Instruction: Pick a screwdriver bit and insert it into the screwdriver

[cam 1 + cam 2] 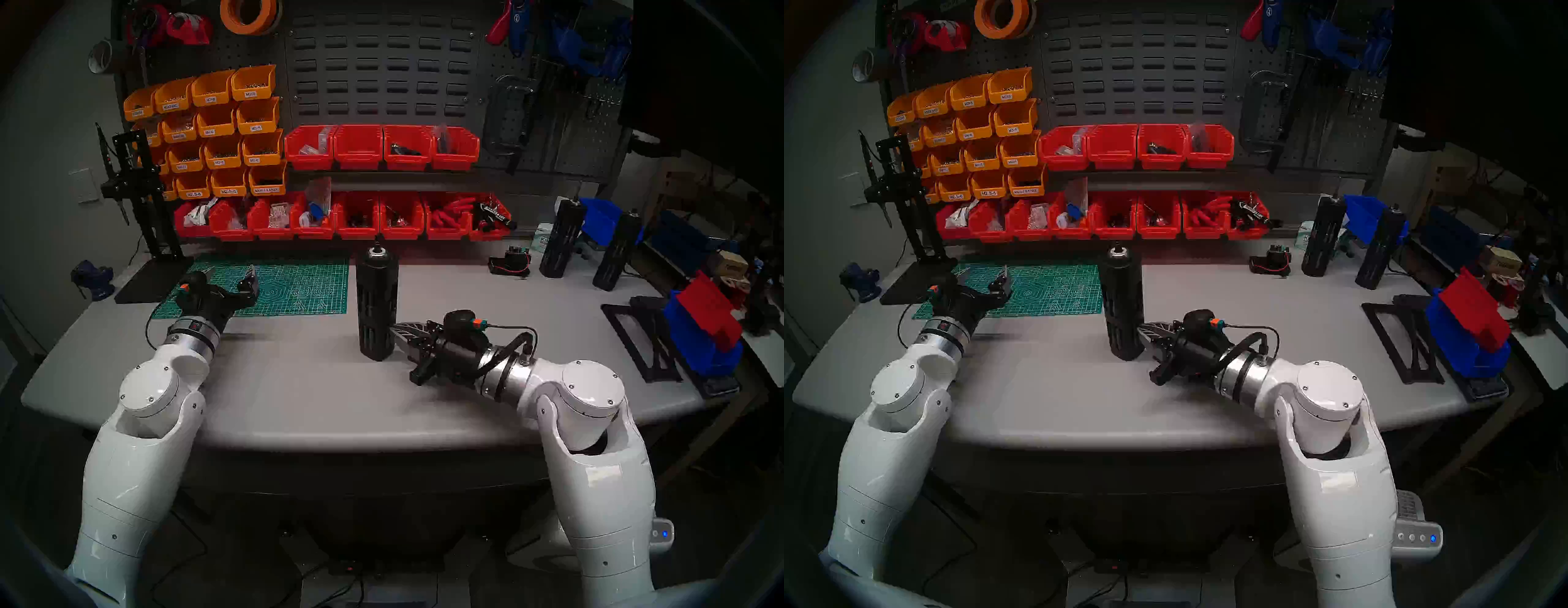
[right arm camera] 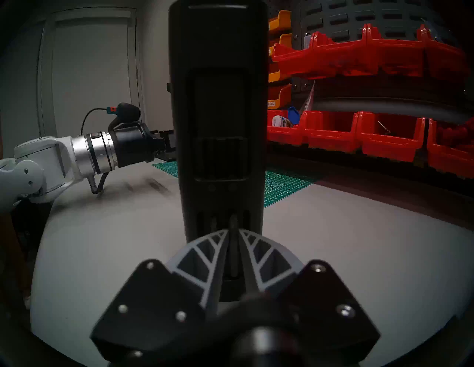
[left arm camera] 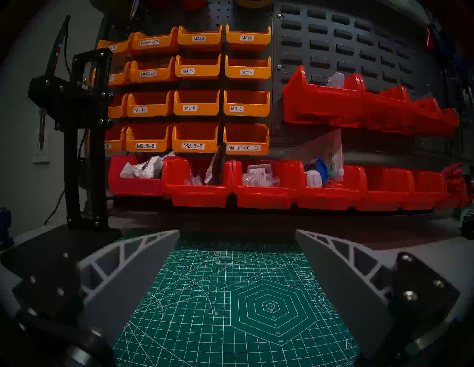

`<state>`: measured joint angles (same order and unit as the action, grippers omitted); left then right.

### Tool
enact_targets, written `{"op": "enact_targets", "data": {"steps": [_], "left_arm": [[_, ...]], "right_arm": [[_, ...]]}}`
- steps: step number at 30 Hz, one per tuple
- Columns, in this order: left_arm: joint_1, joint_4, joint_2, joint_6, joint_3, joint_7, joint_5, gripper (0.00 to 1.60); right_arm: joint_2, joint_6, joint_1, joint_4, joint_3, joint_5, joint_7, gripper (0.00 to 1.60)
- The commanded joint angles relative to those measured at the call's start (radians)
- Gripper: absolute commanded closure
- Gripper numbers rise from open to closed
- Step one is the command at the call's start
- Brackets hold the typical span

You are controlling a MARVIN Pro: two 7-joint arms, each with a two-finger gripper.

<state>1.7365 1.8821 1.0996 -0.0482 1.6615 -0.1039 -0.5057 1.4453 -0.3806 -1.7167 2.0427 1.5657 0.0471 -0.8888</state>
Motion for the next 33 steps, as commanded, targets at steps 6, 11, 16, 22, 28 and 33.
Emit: {"op": "enact_targets", "data": {"steps": [6, 11, 16, 22, 28, 33], "left_arm": [[-0.023, 0.027, -0.001, 0.014, 0.009, 0.000, -0.001, 0.00], [-0.023, 0.027, -0.001, 0.014, 0.009, 0.000, -0.001, 0.00], [-0.023, 0.027, -0.001, 0.014, 0.009, 0.000, -0.001, 0.00], [-0.023, 0.027, -0.001, 0.014, 0.009, 0.000, -0.001, 0.00], [-0.023, 0.027, -0.001, 0.015, 0.009, 0.000, -0.001, 0.00], [-0.023, 0.027, -0.001, 0.014, 0.009, 0.000, -0.001, 0.00]], "right_arm": [[0.008, 0.013, 0.030, 0.026, 0.002, 0.012, -0.010, 1.01], [0.009, 0.011, 0.032, 0.025, 0.002, 0.009, -0.014, 1.00], [0.009, 0.008, 0.034, 0.023, -0.001, 0.004, -0.015, 1.07], [0.010, 0.009, 0.033, 0.023, -0.003, 0.001, -0.017, 1.50], [0.008, 0.012, 0.030, 0.025, -0.004, 0.000, -0.019, 1.60], [0.008, 0.012, 0.022, 0.034, 0.000, 0.001, -0.019, 1.60]]}}
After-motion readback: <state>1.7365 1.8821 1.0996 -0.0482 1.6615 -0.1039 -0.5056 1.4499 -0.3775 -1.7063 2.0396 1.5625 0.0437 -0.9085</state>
